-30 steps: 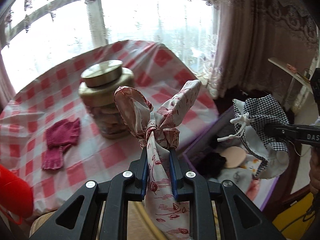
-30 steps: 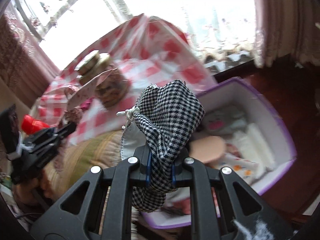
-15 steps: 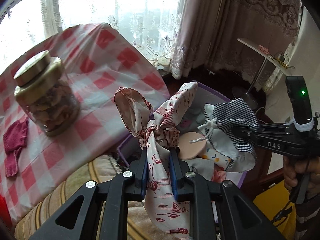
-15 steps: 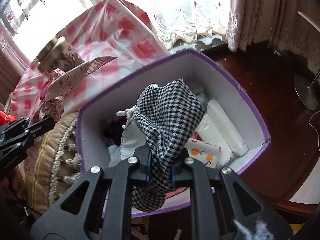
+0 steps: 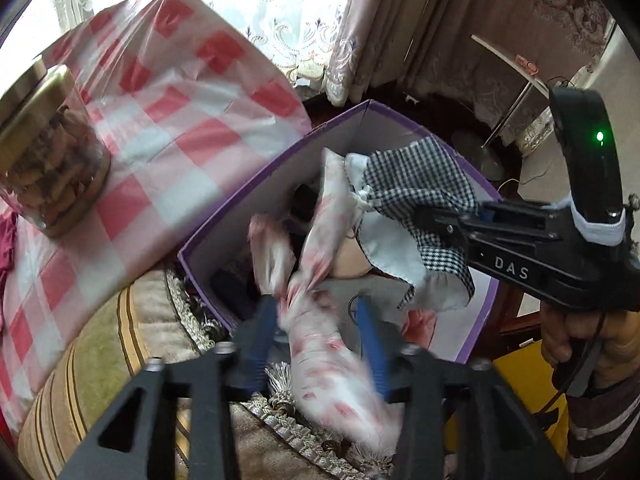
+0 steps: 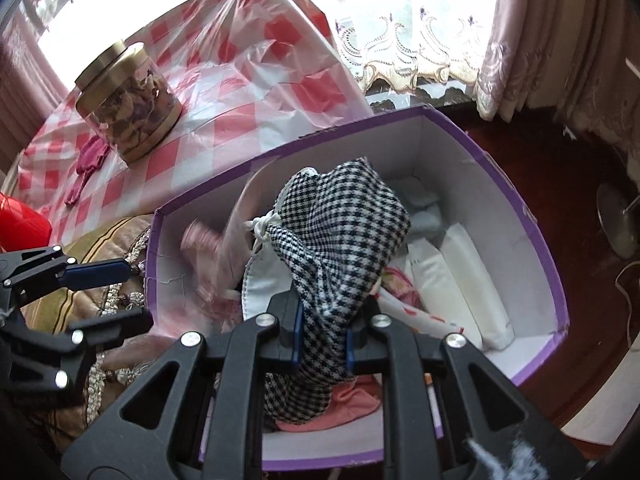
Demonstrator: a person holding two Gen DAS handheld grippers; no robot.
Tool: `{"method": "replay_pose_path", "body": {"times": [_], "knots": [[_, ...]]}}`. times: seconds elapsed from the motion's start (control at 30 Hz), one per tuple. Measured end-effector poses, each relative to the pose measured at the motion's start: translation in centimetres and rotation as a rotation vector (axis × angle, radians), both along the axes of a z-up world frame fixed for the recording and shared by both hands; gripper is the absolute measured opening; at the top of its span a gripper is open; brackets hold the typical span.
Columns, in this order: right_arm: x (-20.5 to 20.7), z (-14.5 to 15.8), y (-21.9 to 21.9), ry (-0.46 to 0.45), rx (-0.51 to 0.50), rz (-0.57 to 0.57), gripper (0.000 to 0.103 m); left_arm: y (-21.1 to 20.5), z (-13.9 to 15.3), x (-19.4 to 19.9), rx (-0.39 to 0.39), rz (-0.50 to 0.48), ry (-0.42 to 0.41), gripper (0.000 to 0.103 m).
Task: Organize soft objects
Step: 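Drop the houndstooth bag and scarf into the box by opening both tools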
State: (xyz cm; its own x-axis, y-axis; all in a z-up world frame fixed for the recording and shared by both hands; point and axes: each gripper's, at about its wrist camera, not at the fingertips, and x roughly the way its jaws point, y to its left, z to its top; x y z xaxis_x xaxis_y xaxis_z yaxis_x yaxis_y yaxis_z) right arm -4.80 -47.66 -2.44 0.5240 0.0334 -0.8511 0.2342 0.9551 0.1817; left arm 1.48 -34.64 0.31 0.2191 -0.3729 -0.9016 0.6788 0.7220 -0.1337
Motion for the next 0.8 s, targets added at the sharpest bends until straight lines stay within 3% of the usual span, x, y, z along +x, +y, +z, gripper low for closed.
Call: {"method": "replay_pose_path", "body": {"times": [0.03, 0.13, 0.33, 0.57, 0.8], "knots": [[0.1, 0.1, 0.2, -0.002, -0.01, -0.001, 0.021, 0.1, 0.0, 0.0, -0.002, 0.001, 0.002, 0.053], [0.4, 0.3, 0.6, 0.008, -0.061, -0.014, 0.035, 0.5, 0.4, -0.3, -0.019, 0.003, 0.001, 0.058], [0.1, 2.3, 1.4, -0.011, -0.197, -0.084, 0.059, 2.0, 1.3, 0.1, -0.081, 0.033, 0.007, 0.058], [0.0, 5.8, 3.3, -0.053, -0.379, -0.133, 0.065, 5.0, 2.6, 1.1, -0.119, 0.125, -0.051, 0.058], [0.8, 7.6, 5.5, -0.082, -0.442, -0.115, 0.067, 8.3, 3.3, 2.1, -0.137, 0.213, -0.063, 0.058]]}}
